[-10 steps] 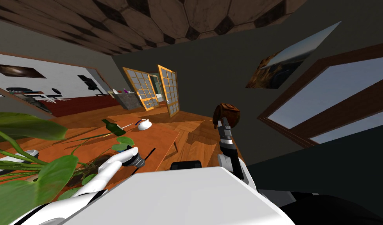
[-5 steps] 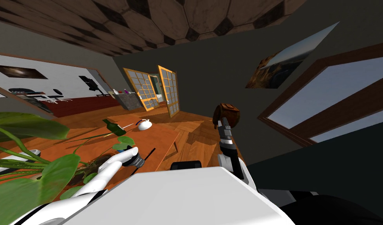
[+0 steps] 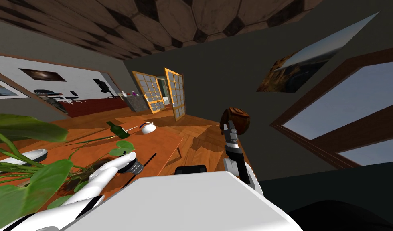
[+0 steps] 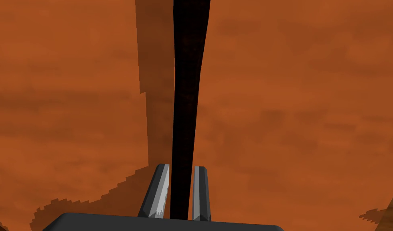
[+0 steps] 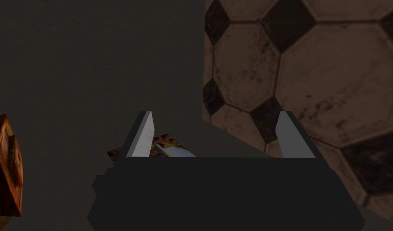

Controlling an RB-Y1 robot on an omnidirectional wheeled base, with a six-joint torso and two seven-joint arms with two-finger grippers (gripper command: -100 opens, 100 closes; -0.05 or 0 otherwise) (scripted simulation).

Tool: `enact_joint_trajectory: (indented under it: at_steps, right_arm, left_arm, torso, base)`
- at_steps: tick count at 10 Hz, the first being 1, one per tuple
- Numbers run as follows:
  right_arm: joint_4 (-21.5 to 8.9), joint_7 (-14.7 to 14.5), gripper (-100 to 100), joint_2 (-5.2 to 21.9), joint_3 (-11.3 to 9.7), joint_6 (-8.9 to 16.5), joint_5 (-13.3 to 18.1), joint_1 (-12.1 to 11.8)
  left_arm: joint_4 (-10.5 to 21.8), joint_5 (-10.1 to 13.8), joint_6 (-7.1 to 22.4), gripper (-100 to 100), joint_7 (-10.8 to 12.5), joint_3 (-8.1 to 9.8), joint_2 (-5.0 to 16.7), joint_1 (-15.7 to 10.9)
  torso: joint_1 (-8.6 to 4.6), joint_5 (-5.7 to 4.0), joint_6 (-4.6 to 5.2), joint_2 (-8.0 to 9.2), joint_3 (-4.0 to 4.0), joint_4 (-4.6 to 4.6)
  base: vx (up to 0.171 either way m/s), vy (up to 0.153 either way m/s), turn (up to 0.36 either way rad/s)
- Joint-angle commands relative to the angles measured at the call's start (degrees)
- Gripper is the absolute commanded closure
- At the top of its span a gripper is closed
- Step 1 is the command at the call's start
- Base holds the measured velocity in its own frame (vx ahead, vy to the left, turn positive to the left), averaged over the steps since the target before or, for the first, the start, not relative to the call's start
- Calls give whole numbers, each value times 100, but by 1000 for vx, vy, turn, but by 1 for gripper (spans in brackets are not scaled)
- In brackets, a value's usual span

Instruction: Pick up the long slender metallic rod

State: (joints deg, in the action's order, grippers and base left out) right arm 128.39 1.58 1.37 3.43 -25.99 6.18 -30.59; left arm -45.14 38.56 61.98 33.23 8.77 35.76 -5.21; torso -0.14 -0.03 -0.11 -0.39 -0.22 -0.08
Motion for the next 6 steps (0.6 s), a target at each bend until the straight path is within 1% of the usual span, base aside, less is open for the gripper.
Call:
enact_joint_trajectory:
  at_steps: [1, 3, 5, 6]
  right_arm:
    - [0, 0, 0, 0, 0, 0, 0, 0]
    - [0, 0, 0, 0, 0, 0, 0, 0]
    - [0, 0, 0, 0, 0, 0, 0, 0]
    - [0, 0, 0, 0, 0, 0, 0, 0]
  left_arm:
    - [141, 56, -16, 100, -158, 32, 57, -53]
    - [277, 192, -7, 100, -472, 126, 191, -50]
    - [413, 329, 1, 100, -787, 220, 325, -47]
    - [425, 285, -20, 100, -690, 186, 286, -85]
  torso:
    - [0, 0, 0, 0, 0, 0]
    - [12, 1, 1, 3, 3, 2]
    - [2, 0, 0, -3, -1, 2]
    - [-2, 1, -1, 2, 1, 1]
  base:
    - [36, -54, 37]
    - [61, -56, 58]
    - [64, -88, 79]
    - [21, -41, 26]
